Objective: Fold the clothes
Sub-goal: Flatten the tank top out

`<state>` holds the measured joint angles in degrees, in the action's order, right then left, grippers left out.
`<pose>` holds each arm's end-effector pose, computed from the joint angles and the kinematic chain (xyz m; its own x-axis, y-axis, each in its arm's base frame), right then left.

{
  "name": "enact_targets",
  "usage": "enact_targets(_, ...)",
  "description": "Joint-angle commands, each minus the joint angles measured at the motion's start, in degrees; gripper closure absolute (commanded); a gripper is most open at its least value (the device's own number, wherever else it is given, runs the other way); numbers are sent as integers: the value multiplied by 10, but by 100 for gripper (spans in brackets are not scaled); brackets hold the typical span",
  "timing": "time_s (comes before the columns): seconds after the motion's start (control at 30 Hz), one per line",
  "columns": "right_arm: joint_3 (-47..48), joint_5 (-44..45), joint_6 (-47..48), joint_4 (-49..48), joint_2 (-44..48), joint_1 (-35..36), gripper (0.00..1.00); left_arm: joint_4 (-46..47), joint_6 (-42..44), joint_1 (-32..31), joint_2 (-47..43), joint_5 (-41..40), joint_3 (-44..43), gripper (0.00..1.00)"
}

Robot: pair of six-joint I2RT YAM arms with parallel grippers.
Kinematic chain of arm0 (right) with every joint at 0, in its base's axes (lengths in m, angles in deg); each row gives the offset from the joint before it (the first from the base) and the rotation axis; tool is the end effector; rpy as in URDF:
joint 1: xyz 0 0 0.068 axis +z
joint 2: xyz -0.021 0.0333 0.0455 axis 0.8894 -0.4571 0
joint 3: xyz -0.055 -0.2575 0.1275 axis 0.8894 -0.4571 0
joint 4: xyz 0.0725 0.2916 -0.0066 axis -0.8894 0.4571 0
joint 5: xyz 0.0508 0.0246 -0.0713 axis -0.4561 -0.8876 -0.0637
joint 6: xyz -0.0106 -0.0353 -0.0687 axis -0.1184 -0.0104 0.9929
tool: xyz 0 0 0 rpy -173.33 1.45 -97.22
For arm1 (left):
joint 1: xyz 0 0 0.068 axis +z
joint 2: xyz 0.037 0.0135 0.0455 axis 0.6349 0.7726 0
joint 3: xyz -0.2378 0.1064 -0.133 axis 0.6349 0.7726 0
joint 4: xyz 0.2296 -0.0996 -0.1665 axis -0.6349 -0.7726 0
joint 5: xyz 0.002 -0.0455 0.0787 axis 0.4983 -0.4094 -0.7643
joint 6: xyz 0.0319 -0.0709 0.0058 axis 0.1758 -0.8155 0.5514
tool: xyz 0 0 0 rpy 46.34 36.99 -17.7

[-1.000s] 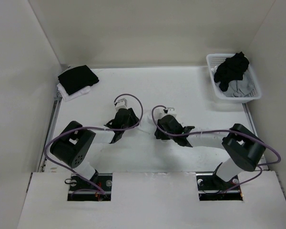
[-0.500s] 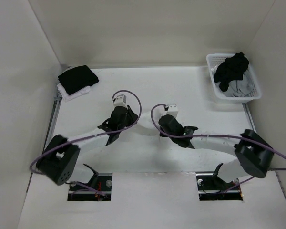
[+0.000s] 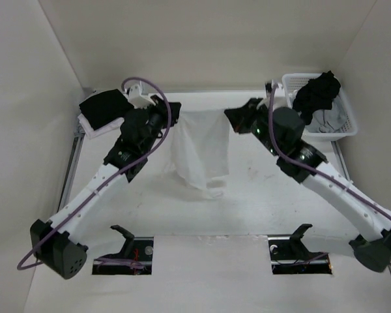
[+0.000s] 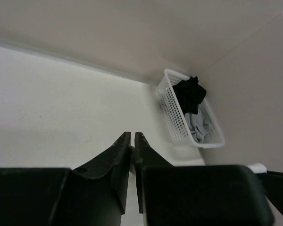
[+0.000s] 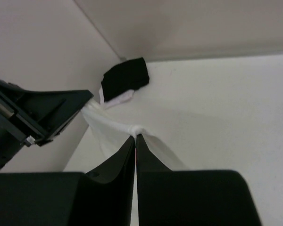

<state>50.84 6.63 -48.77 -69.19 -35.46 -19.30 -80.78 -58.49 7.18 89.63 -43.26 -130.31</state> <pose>0.2345 0.2028 0.4316 -0.2678 0.3923 -0.8800 -0.4424 0.7613 0.4740 0.2744 -0.1565 0.3947 -0.2132 -0.5818 -0.7849 0.2716 0.7364 -0.6196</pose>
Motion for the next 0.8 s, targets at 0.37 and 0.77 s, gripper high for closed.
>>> enact_targets(0.37,237,-95,87,20,-50,63,94,34,13,41,26,37,-147,87)
enact_targets(0.77,46,-38,-93,-38,-314,365,71,55,-115,251,-81,75,246,59)
